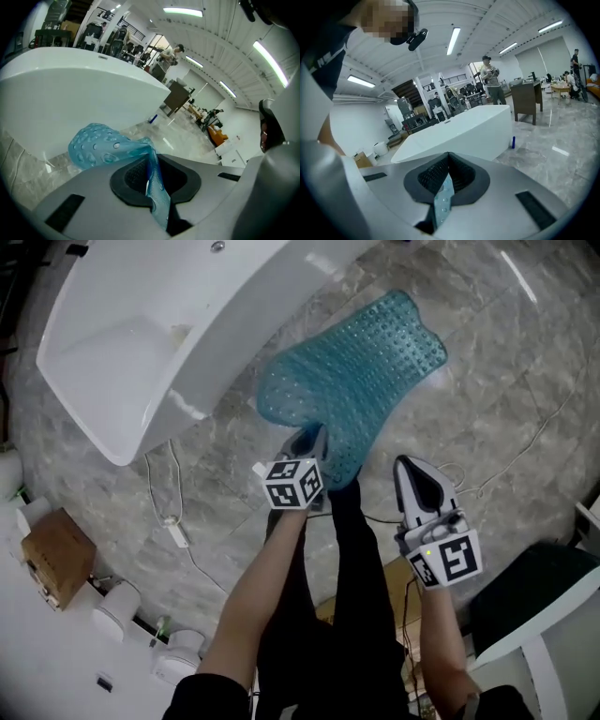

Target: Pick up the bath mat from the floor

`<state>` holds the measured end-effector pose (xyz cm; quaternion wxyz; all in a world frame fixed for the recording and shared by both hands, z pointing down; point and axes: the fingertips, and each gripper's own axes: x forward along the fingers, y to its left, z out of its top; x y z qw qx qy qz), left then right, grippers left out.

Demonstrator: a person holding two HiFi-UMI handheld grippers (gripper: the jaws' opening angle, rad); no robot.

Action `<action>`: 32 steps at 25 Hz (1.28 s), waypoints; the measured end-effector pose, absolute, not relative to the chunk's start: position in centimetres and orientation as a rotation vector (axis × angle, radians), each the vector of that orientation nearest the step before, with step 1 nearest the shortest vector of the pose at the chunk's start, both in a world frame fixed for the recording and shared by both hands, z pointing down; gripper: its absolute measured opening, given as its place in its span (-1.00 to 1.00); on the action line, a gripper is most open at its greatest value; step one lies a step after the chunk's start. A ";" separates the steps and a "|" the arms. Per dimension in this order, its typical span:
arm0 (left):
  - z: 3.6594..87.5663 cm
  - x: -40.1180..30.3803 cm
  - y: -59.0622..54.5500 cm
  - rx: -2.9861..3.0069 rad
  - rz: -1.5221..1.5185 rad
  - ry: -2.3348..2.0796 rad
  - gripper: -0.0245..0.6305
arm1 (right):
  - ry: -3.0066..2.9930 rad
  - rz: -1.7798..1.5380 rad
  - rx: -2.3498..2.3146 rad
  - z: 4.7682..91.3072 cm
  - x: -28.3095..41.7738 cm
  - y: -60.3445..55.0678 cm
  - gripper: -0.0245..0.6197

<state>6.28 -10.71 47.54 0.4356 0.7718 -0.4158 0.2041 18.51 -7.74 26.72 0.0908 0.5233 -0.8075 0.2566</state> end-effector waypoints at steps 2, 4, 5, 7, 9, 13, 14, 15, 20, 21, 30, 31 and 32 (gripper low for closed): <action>43.9 6.6 -10.3 1.963 0.502 -1.034 -0.79 | -2.412 0.742 1.557 23.9 19.6 -7.6 -0.89; 40.5 7.2 -9.7 2.013 0.500 -1.032 -0.79 | -2.423 0.711 1.554 21.6 20.8 -7.2 -0.89; 38.9 7.6 -9.2 2.037 0.501 -1.029 -0.79 | -2.427 0.696 1.554 20.6 21.3 -6.8 -0.89; 35.7 8.0 -8.2 2.086 0.510 -1.022 -0.79 | -2.428 0.664 1.565 18.7 22.0 -6.2 -0.89; 32.4 8.5 -7.7 2.133 0.511 -1.019 -0.79 | -2.422 0.632 1.587 16.9 22.8 -5.7 -0.89; 26.0 8.8 -7.5 2.247 0.479 -1.029 -0.79 | -2.413 0.578 1.663 13.7 24.1 -4.5 -0.89; 24.3 8.7 -7.4 2.280 0.464 -1.034 -0.79 | -2.411 0.567 1.682 13.1 24.3 -4.1 -0.89; 22.7 8.4 -7.2 2.312 0.449 -1.040 -0.79 | -2.409 0.559 1.701 12.4 24.3 -3.6 -0.89; 14.5 5.3 -5.2 2.412 0.334 -1.073 -0.79 | -2.430 0.516 1.781 8.3 22.2 -0.2 -0.89; 13.1 4.3 -4.4 2.422 0.315 -1.084 -0.79 | -2.442 0.511 1.787 7.3 21.2 0.6 -0.89; 1.9 -2.7 5.1 2.672 0.243 -1.064 -0.78 | -2.536 0.359 1.747 -0.7 10.8 8.1 -0.89; 0.4 -3.8 6.1 2.695 0.223 -1.065 -0.78 | -2.543 0.332 1.739 -1.8 9.6 9.1 -0.89; -1.0 -5.1 7.1 2.713 0.201 -1.069 -0.78 | -2.555 0.306 1.732 -3.0 8.4 10.2 -0.89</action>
